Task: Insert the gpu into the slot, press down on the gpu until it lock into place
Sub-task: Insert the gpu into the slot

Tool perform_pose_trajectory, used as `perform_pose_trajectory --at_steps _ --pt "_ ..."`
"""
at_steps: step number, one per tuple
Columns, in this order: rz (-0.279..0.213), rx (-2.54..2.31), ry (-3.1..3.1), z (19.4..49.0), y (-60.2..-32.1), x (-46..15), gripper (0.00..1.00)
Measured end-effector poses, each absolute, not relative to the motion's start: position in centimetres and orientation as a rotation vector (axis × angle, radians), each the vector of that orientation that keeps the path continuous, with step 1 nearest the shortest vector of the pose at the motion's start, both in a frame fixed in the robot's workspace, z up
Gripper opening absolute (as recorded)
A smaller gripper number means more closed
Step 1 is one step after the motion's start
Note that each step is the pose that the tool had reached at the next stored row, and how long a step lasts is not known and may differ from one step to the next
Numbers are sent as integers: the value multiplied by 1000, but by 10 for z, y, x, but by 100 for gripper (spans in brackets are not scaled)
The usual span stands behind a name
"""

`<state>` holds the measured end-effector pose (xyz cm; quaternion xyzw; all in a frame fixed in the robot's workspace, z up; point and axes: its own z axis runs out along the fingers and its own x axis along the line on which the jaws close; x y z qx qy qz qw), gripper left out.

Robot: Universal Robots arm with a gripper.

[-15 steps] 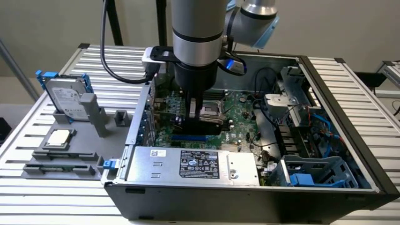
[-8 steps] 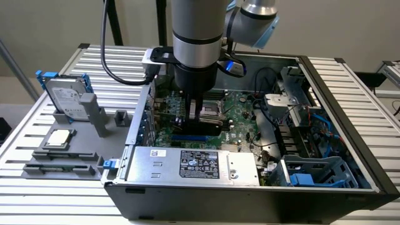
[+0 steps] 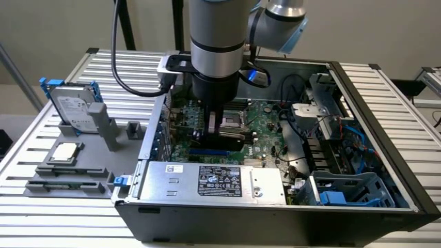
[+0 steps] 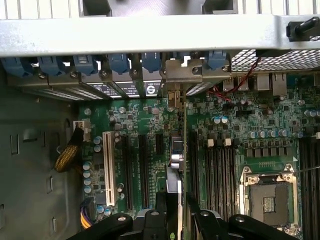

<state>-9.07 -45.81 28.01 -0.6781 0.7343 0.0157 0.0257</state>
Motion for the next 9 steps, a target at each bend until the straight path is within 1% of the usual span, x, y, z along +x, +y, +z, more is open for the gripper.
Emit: perform_pose_trajectory --at_steps 9 --pt "50 -2100 2268 277 -458 -91 26"
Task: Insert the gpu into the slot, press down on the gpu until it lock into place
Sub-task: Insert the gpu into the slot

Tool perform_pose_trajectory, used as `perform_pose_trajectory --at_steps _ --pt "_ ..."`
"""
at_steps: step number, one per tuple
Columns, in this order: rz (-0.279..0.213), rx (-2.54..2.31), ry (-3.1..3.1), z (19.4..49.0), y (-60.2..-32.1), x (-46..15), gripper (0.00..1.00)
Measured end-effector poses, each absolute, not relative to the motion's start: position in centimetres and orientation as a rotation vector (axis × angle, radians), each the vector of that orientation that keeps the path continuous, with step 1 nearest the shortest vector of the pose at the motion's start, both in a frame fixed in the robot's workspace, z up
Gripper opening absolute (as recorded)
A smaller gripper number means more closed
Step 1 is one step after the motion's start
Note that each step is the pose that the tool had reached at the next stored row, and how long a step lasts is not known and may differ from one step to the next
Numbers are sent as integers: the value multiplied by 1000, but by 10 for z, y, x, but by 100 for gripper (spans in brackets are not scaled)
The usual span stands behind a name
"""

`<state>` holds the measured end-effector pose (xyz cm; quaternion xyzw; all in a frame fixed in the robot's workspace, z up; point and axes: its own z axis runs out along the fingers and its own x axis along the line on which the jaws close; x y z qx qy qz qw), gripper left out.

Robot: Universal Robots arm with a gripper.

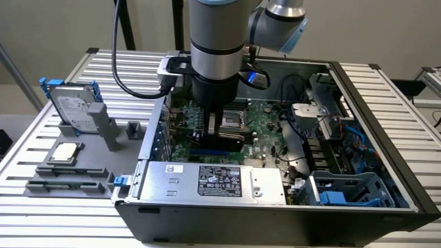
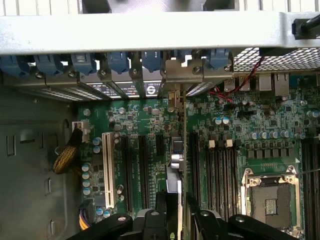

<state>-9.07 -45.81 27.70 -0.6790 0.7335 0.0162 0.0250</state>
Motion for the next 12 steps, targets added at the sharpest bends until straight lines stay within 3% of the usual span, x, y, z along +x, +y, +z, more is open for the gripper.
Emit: perform_pose_trajectory --at_steps 12 --pt "51 -2119 2251 275 -456 -90 26"
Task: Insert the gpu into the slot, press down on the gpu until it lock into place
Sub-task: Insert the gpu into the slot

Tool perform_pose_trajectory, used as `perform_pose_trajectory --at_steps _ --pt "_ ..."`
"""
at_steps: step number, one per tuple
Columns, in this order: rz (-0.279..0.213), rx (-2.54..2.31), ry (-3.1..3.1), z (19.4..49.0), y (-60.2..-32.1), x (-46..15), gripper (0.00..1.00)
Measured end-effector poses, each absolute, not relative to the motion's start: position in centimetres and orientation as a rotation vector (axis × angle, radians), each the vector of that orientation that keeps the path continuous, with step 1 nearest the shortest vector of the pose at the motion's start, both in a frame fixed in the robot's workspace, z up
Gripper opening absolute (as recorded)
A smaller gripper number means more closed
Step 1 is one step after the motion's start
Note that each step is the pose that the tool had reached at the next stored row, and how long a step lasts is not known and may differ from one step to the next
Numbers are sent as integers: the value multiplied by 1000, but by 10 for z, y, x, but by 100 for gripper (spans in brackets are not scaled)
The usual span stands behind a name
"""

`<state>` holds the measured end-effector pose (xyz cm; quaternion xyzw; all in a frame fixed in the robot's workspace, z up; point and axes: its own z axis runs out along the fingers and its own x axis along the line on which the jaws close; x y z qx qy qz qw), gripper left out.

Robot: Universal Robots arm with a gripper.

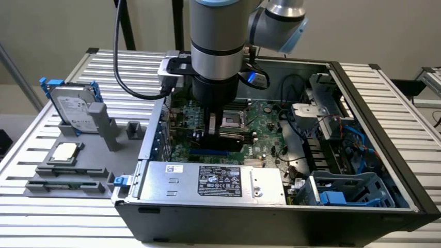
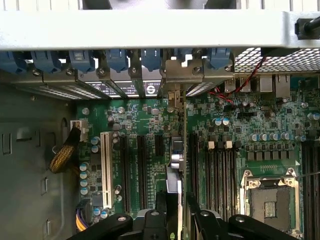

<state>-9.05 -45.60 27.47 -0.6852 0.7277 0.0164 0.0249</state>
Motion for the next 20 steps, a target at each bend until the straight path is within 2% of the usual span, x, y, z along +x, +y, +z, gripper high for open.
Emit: perform_pose_trajectory --at_steps 20 --pt "50 -2123 2247 267 -454 -90 26"
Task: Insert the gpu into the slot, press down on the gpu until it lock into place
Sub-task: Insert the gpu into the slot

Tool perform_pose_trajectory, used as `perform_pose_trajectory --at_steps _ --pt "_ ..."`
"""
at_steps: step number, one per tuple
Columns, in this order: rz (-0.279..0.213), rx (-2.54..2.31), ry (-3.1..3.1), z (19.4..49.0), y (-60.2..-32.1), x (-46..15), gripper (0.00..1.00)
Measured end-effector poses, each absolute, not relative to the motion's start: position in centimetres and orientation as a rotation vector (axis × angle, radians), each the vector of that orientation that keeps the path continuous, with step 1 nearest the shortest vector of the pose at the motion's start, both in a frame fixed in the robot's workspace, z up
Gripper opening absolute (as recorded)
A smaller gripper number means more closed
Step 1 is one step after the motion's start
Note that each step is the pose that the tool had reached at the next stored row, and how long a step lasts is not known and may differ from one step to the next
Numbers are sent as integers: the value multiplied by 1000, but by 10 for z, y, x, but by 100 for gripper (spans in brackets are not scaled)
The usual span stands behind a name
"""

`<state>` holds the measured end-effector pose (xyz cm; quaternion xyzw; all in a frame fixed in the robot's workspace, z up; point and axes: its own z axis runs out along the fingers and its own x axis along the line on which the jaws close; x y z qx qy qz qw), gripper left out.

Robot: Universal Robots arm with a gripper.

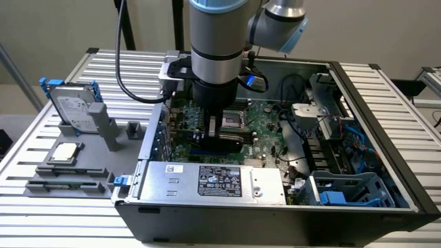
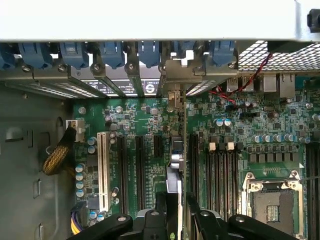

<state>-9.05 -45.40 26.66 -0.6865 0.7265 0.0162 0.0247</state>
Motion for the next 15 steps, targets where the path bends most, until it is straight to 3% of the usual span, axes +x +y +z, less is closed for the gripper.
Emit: perform_pose_trajectory --at_steps 15 --pt "49 -2135 2253 264 -454 -90 26"
